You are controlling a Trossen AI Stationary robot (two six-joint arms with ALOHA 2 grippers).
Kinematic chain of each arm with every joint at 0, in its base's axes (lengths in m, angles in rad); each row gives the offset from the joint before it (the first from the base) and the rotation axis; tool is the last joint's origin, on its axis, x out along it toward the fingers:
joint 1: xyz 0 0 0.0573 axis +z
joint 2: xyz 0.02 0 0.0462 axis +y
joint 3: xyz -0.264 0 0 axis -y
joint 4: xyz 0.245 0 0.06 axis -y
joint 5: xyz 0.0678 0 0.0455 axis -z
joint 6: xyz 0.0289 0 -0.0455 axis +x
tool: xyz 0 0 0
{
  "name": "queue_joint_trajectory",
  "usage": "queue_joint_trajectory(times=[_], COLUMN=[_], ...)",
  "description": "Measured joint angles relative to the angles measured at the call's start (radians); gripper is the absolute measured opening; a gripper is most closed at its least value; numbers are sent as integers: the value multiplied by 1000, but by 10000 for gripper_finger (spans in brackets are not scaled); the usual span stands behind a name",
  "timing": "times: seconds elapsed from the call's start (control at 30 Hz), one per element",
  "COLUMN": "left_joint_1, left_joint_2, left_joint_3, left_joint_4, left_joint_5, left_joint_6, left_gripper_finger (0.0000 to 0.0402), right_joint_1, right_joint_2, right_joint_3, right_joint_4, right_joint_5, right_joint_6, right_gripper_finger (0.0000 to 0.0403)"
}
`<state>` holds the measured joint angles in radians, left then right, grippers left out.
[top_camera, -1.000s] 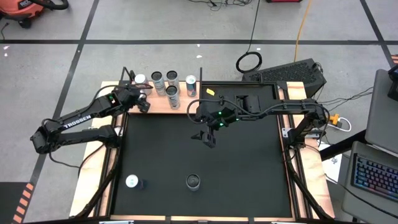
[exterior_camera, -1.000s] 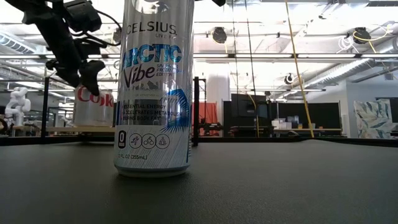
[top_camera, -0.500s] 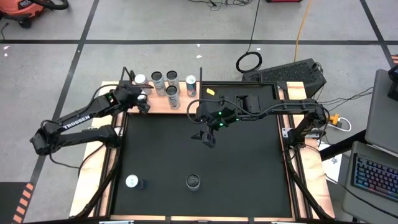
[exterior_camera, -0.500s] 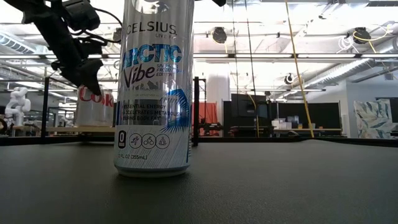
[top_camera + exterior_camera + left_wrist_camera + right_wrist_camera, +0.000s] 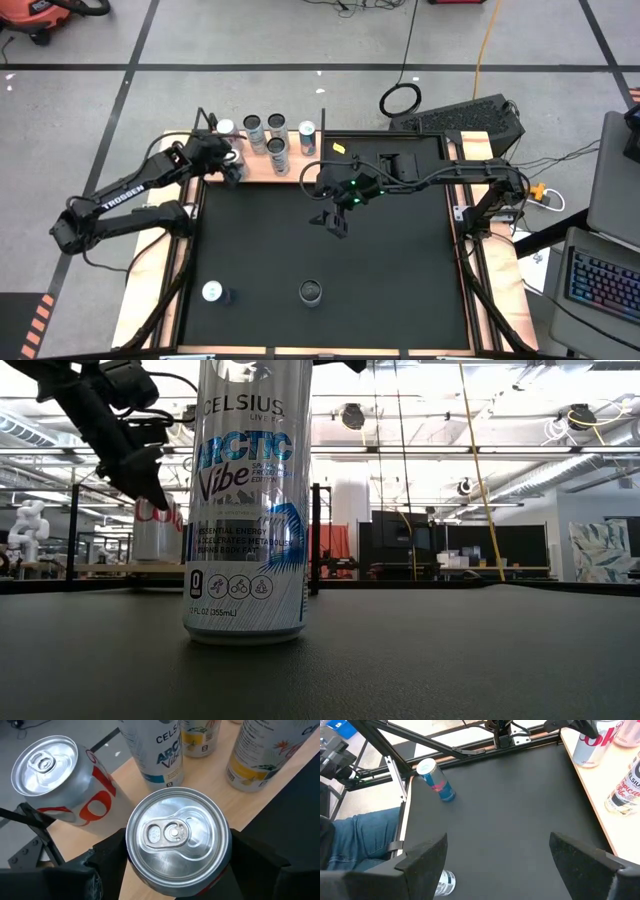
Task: Place canned beverage on shelf
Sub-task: Put the red silver soda can on the shelf aligned with the red silver soda can
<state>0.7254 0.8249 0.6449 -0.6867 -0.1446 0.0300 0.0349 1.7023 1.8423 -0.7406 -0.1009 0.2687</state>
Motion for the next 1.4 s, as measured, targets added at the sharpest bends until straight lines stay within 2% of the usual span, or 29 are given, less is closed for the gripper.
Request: queue_joint_trajectory(times=[0.23, 0.5, 1.03, 1.4], left_joint_1=[45, 99, 174, 216], left_joint_2=[1, 3, 57, 58], left_joint_3=[8, 95, 101, 101], left_joint_4=[-10, -167, -120, -130], left_joint_5=[31, 40, 113, 174], left_joint_6=[56, 192, 221, 399], left_gripper_finger=[284, 284, 284, 283], right_joint_1=[1, 1, 22, 40], right_joint_2=[0, 0, 0, 0], right_joint_3=[0, 0, 0, 0], right_joint_4=[1, 2, 2, 2], right_joint_5=[0, 0, 0, -1], right_joint_6=[0, 0, -8, -27], right_gripper_finger=[329, 329, 329, 329])
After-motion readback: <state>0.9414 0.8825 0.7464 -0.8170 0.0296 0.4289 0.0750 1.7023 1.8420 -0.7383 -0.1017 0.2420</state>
